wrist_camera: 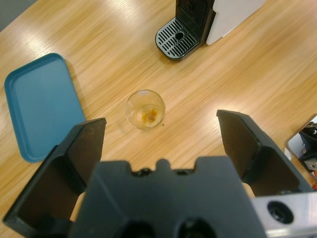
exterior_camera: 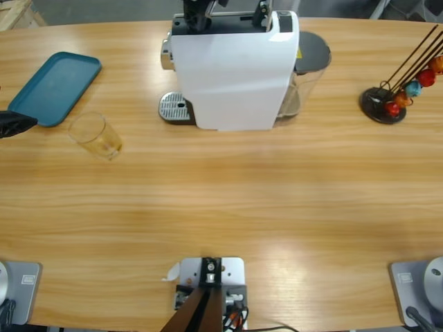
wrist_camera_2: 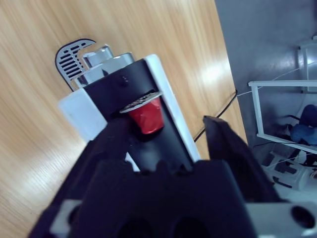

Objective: Pour coffee

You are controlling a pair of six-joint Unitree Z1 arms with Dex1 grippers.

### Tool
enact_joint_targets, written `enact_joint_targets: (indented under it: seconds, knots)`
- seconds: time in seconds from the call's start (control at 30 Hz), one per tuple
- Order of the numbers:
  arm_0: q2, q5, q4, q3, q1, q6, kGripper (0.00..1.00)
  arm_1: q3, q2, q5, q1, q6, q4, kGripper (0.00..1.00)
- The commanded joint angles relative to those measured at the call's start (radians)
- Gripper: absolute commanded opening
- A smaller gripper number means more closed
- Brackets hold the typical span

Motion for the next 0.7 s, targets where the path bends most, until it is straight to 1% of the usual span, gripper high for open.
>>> enact_joint_targets:
  seconds: [0.03, 0.4, 0.57, 0.7]
  knots:
    - [0.008, -0.016, -0.009, 0.040, -0.012, -0.004, 0.968, -0.386, -0.007, -0.025, 0.010, 0.007, 0.038, 0.738]
    - [0.019, -0.019, -0.012, 0.040, -0.012, -0.004, 0.968, -0.341, -0.089, -0.048, 0.010, 0.007, 0.065, 0.738]
    - [0.025, -0.022, -0.015, 0.040, -0.012, -0.004, 0.968, -0.342, -0.145, -0.081, 0.010, 0.007, 0.065, 0.734]
    - [0.025, -0.021, -0.015, 0.040, -0.012, -0.004, 0.968, -0.346, -0.193, -0.083, 0.010, 0.011, 0.081, 0.725]
